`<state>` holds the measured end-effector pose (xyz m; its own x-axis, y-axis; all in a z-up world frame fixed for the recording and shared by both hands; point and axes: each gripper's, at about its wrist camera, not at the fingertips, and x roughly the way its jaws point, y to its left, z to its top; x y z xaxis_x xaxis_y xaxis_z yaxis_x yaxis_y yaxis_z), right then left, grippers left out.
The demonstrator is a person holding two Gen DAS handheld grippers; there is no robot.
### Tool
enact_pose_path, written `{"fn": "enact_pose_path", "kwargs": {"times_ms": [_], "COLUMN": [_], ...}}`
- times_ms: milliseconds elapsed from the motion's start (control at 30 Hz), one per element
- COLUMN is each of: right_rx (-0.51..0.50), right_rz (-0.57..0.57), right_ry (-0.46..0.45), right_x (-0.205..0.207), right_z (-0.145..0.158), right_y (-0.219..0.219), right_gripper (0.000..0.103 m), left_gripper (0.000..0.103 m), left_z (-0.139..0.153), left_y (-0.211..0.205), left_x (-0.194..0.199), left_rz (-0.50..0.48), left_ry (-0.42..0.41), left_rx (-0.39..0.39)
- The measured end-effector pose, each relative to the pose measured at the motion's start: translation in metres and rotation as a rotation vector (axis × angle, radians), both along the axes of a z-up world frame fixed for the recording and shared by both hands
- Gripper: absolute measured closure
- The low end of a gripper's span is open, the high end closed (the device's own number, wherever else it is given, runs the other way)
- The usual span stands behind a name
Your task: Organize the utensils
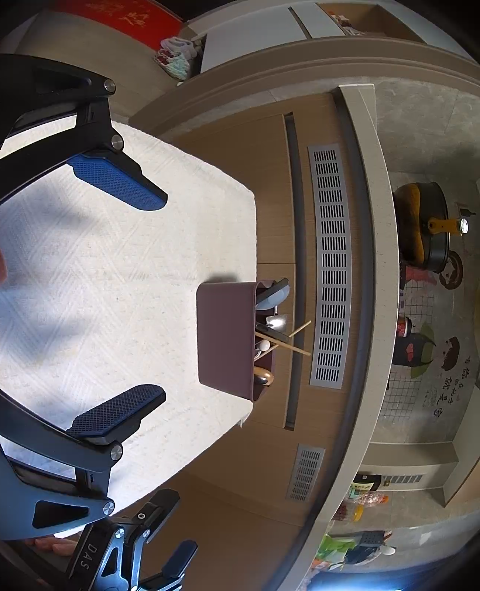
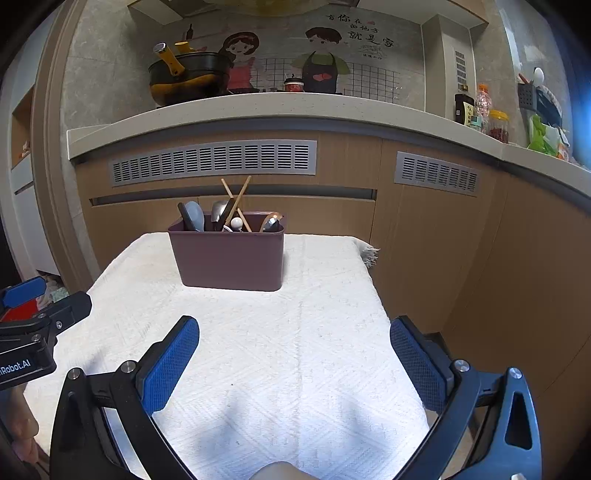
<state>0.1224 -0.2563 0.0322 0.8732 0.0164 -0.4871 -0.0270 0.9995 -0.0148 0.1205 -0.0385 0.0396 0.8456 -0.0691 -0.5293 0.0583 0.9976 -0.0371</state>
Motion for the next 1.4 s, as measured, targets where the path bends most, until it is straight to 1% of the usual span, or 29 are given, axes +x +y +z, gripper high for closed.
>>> {"fn": "enact_pose_path", "kwargs": {"times_ms": [1400], "right_rx": [0.002], "right_rz": [0.002], "right_ry": [-0.007], "right_x": [-0.0008], "right_z": [0.0030], "right_y": [-0.0036], "right_gripper": [0.000], "left_gripper": [0.008], "left_z": [-0.0076], "left_y": [-0.0034], "left_x": [-0.0017], "left_rz": [-0.012], "left_ry": [0.020], "left_rx": [0.011]}}
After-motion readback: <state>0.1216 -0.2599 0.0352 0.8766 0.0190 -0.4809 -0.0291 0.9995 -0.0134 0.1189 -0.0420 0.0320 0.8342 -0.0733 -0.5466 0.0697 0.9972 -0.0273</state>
